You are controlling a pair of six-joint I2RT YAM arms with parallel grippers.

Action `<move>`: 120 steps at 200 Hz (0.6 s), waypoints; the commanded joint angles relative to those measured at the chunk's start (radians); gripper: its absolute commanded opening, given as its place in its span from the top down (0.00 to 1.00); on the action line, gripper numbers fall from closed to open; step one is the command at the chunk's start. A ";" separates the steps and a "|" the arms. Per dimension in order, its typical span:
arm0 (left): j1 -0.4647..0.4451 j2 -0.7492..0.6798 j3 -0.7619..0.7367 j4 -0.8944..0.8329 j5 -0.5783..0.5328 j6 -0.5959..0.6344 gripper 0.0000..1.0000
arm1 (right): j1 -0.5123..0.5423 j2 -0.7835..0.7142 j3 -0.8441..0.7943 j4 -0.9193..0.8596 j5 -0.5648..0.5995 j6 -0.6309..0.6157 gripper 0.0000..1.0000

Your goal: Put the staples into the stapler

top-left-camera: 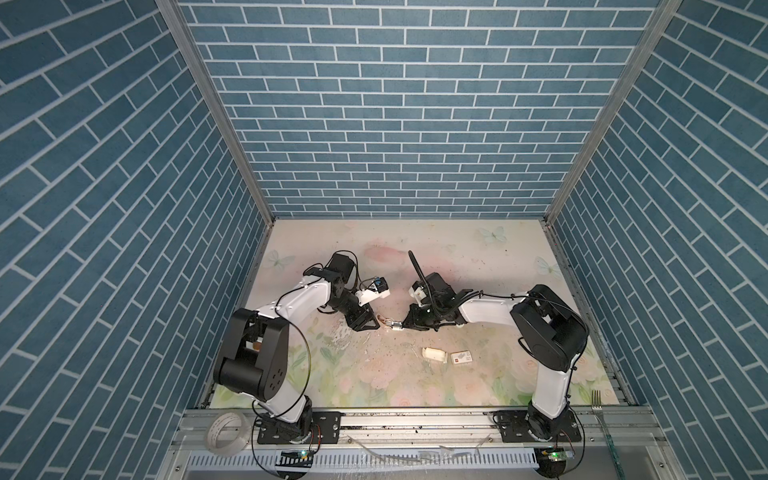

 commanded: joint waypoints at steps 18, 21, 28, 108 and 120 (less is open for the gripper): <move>-0.006 -0.046 -0.003 -0.015 -0.030 0.039 0.38 | -0.012 0.040 0.023 -0.064 -0.037 -0.065 0.88; -0.006 -0.046 -0.001 -0.014 -0.034 0.044 0.37 | -0.013 0.043 0.025 -0.064 -0.039 -0.067 0.88; -0.006 -0.042 0.001 -0.016 -0.040 0.055 0.37 | -0.015 0.047 0.028 -0.065 -0.046 -0.071 0.88; -0.012 0.031 0.064 -0.065 -0.060 0.136 0.49 | -0.029 0.096 0.075 -0.093 -0.088 -0.110 0.90; -0.015 0.038 0.065 -0.074 -0.059 0.136 0.51 | -0.030 0.096 0.077 -0.097 -0.088 -0.111 0.90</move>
